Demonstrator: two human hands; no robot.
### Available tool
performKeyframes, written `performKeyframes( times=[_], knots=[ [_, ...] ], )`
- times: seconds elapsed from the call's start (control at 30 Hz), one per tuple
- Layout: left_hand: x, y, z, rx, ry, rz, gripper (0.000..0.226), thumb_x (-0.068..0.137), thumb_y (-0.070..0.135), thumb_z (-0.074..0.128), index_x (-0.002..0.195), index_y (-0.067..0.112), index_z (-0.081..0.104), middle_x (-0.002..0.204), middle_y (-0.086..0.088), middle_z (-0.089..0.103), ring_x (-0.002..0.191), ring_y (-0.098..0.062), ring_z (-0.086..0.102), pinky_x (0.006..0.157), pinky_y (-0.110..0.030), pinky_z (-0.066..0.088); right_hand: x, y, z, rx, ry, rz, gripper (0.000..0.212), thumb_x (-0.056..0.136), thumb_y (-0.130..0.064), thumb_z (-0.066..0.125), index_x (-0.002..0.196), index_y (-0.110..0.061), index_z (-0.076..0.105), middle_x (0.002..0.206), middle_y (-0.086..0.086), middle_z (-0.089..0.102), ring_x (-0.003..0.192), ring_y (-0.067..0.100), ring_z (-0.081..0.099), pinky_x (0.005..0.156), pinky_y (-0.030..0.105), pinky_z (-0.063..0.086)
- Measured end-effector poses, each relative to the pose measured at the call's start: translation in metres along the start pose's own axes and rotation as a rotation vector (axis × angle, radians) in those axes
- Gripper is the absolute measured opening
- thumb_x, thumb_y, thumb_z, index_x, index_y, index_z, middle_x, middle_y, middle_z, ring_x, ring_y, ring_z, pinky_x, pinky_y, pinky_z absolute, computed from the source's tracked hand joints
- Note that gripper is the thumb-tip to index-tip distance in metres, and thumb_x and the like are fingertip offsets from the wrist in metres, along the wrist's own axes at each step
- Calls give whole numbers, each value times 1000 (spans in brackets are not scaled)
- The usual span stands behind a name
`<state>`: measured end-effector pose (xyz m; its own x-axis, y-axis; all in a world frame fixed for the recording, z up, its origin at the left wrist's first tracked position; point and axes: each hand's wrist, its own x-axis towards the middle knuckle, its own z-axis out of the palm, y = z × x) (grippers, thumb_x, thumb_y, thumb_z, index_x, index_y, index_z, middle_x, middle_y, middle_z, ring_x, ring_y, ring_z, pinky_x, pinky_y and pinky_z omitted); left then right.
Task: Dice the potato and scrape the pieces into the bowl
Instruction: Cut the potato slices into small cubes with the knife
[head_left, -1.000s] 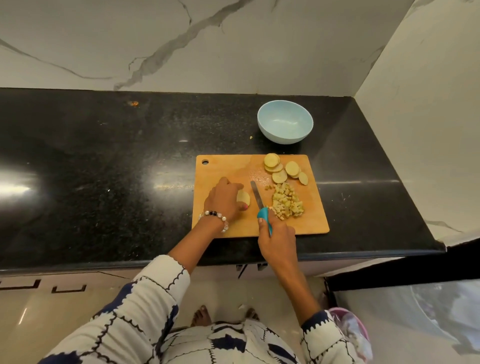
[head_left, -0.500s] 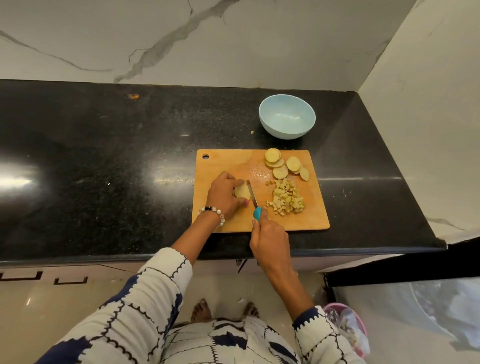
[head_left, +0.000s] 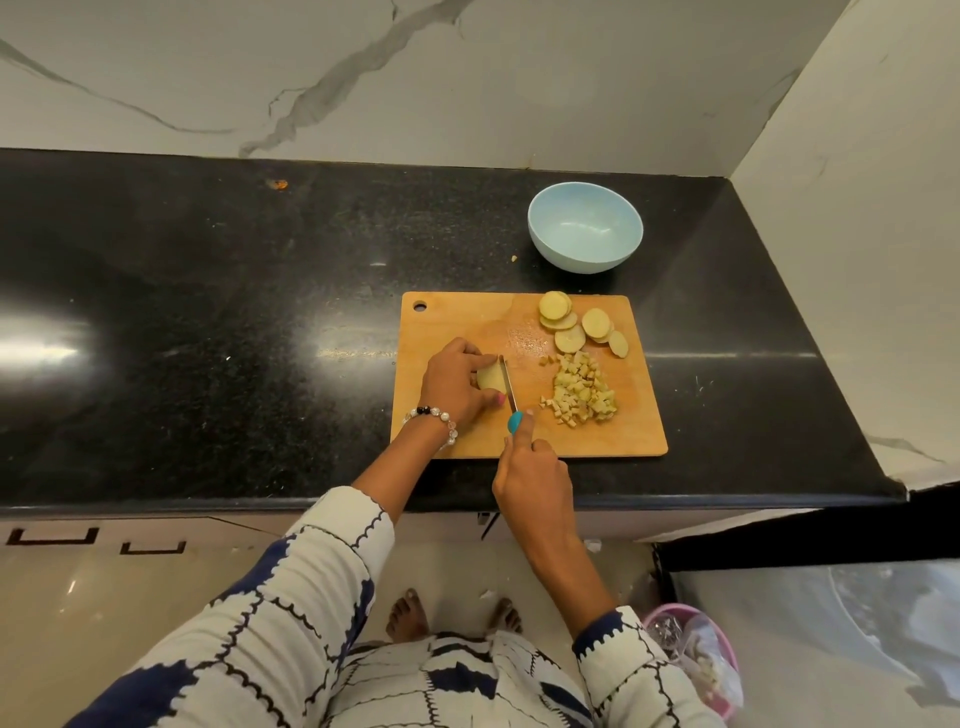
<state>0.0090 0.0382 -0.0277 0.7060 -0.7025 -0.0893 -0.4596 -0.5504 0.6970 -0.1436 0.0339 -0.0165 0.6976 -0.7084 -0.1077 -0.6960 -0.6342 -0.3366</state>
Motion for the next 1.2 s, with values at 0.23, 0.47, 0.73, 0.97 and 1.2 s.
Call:
performKeyframes(
  times=[0.23, 0.47, 0.73, 0.97, 1.2],
  knots=[
    [0, -1, 0, -2, 7, 1, 61, 63, 25, 85, 120, 17, 63, 106, 4, 54, 71, -11, 51, 77, -24, 49, 2, -4, 3, -84, -19, -5, 58, 101, -17, 32, 148, 1, 2, 113, 19, 56, 89, 31, 61, 68, 34, 45],
    [0, -1, 3, -2, 22, -15, 63, 63, 25, 84, 121, 14, 62, 108, 2, 55, 76, -12, 51, 81, -28, 50, -35, 6, 3, -203, 78, -43, 65, 69, -14, 81, 122, 11, 55, 62, 9, 55, 37, 17, 48, 40, 21, 20],
    [2, 0, -2, 47, -34, -25, 65, 63, 27, 84, 123, 16, 60, 116, 2, 55, 84, -13, 53, 86, -24, 46, -27, 6, 4, -100, 107, -57, 56, 77, -14, 76, 125, 8, 54, 61, 10, 53, 35, 21, 47, 36, 24, 19],
    [0, 2, -3, 32, -30, -39, 65, 64, 27, 84, 124, 16, 60, 118, 2, 54, 84, -10, 50, 82, -20, 43, -39, 14, 3, -177, 105, -80, 60, 69, -13, 80, 121, 7, 58, 59, 8, 51, 32, 19, 42, 34, 22, 19],
    [-1, 3, -5, 12, -34, -47, 66, 62, 26, 85, 123, 17, 61, 116, 3, 54, 79, -9, 50, 77, -17, 40, -28, 16, -4, 34, 146, -36, 50, 95, -24, 51, 139, -1, 42, 77, 14, 60, 53, 29, 55, 46, 30, 29]
  ],
)
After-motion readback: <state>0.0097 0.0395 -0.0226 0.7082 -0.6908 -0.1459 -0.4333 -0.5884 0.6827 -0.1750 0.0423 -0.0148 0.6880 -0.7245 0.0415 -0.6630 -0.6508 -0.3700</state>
